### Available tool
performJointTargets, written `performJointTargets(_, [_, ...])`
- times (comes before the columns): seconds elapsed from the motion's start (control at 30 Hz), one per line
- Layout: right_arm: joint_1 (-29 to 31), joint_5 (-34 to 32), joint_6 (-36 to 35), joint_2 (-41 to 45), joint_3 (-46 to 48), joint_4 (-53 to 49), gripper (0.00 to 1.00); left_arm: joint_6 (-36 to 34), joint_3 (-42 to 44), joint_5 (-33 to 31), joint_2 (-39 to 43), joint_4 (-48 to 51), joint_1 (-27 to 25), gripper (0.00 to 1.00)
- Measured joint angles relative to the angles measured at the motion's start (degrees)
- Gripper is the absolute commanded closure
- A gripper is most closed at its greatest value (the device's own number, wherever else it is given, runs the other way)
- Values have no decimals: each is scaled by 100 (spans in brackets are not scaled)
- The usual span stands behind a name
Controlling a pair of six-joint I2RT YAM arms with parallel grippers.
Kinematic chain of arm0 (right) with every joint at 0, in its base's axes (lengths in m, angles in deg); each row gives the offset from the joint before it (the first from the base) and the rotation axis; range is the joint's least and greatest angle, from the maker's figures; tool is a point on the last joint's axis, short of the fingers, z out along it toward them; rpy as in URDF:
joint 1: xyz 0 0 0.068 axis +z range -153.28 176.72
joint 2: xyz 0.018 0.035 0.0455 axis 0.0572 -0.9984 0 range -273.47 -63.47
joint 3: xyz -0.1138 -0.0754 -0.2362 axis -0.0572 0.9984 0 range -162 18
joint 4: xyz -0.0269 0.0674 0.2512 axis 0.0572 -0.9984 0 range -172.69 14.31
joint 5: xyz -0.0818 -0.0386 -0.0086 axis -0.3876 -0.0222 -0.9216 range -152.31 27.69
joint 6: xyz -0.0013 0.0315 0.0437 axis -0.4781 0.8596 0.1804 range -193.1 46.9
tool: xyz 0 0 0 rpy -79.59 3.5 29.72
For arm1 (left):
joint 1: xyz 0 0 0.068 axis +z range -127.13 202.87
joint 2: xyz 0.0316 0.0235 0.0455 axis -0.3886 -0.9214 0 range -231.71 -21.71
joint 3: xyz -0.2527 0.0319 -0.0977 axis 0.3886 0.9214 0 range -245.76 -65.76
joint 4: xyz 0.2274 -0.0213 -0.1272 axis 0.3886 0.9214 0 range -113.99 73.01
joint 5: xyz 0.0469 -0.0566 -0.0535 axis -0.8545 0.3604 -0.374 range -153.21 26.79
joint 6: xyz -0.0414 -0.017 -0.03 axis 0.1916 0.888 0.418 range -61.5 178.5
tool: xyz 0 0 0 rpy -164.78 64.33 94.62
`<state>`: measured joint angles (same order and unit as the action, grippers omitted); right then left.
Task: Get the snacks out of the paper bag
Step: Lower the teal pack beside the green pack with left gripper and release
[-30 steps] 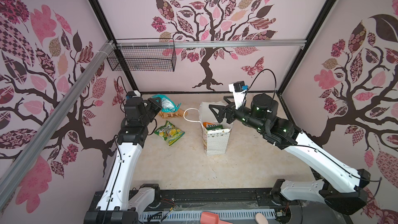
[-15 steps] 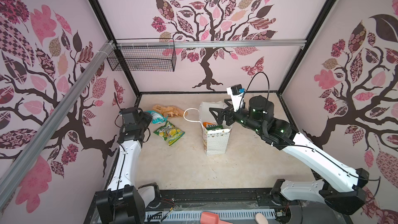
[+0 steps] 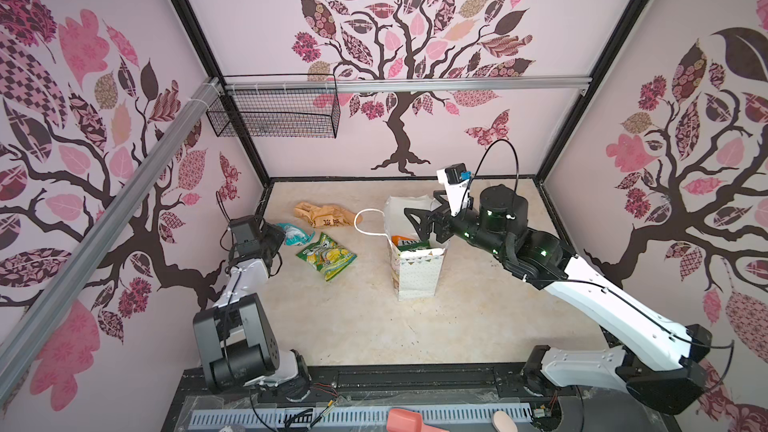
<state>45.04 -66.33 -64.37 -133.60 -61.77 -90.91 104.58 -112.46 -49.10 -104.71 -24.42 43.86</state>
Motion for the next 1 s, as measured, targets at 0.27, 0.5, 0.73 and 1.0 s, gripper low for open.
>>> performJointTargets(0.27, [0,-94,-20,59,2,-42,0,175,-74,149,-1283,-804,31,96])
performJointTargets(0.5, [0,-140,-20,151,2,-42,1,321,-219,332,-1707,-1167,61,67])
performJointTargets(0.73, [0,-138,-17,149,2,-61,0,315,-219,131,-1451,-564,68,52])
performJointTargets(1.0, [0,-258,24,-114,-455,-664,1,214,-229,-33,-437,422,68,29])
